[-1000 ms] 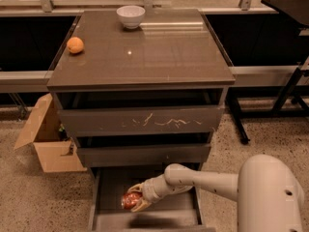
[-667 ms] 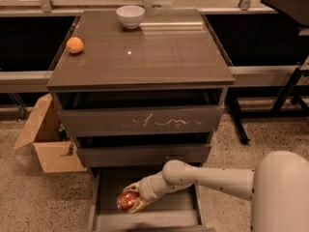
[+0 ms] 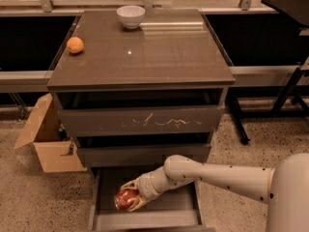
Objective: Pick coke can from bottom drawer and place on counter
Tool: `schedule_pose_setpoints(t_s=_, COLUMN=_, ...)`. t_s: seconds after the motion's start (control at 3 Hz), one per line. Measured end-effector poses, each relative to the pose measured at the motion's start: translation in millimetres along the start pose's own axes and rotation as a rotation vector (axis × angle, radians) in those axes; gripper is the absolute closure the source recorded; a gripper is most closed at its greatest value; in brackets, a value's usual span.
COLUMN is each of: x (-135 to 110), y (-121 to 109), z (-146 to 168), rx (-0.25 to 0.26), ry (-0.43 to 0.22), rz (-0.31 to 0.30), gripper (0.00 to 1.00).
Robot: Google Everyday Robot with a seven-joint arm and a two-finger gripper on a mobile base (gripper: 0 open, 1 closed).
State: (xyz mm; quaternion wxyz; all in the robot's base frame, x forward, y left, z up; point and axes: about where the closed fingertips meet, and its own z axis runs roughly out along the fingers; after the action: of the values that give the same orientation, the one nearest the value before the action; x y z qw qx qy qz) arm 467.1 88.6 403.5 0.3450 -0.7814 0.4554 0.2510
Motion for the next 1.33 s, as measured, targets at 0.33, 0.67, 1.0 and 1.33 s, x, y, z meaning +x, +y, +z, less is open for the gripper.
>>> schedule_pose_setpoints(t_s=0.33, x=-4, y=-2, z=-3, rx=0.015, ry=-0.044, rz=-0.016, gripper=1.0)
schedule_pose_setpoints(t_s=0.67, x=-27, y=-11, z=-27, rx=0.073, ry=-0.168, rz=-0.09, gripper=1.0)
schedule_pose_setpoints(t_s=1.0, x=-94, y=-25, z=-112, rx=0.191, ry=-0.269, rz=-0.279, gripper=1.0)
schedule_pose_setpoints(t_s=1.33, x=-94, y=-25, z=-111, rx=0.189, ry=-0.271, rz=-0.278, gripper=1.0)
